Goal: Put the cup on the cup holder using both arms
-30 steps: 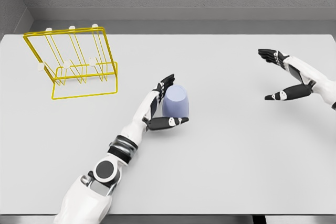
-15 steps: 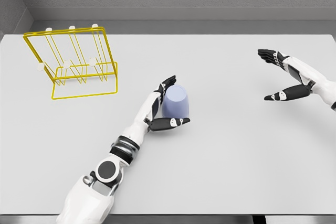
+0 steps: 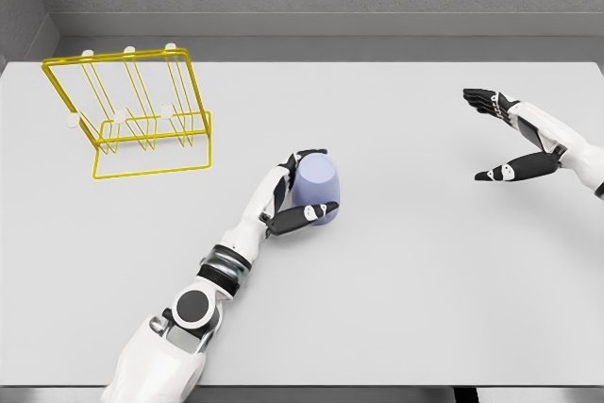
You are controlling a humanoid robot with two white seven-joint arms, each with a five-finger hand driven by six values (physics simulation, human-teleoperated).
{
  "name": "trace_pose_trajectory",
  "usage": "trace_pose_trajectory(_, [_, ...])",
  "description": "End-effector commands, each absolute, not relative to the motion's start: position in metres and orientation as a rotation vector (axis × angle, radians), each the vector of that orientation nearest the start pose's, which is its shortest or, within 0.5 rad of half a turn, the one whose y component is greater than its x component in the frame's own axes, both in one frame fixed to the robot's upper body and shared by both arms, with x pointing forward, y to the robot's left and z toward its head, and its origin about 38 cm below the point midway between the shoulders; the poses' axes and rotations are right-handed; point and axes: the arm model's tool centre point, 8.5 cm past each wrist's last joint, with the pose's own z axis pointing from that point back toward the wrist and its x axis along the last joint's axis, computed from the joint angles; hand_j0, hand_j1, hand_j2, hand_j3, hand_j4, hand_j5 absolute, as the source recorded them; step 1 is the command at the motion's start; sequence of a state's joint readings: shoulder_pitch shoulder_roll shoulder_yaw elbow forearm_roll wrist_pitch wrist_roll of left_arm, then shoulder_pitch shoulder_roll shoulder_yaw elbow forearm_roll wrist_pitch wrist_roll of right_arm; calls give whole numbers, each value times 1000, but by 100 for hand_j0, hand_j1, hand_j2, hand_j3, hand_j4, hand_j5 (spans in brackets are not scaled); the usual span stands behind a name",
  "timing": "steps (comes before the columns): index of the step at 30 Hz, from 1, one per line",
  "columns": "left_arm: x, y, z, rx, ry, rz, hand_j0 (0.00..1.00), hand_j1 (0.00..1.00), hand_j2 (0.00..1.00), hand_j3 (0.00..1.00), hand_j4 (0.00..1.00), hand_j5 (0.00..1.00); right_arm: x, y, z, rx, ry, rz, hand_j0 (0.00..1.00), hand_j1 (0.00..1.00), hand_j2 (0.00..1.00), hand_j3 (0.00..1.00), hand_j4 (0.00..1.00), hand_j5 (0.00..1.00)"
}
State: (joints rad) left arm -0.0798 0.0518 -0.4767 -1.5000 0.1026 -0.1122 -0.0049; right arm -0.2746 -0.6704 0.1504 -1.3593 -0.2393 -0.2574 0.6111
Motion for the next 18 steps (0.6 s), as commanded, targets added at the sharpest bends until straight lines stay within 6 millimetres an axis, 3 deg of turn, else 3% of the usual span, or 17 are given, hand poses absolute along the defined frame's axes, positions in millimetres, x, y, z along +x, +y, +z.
trace_pose_trajectory(1, [352,93,57,-343,-1599,-414,64,64,64,64,64,64,414,-383,166,40,-1556,976,100,100,100,100,100,100])
trace_pose_trajectory(18, [348,97,65,-350,-1628,-413,65,65,65,65,65,65,414,-381,164,46,-1557,975,100,100,100,100,100,100])
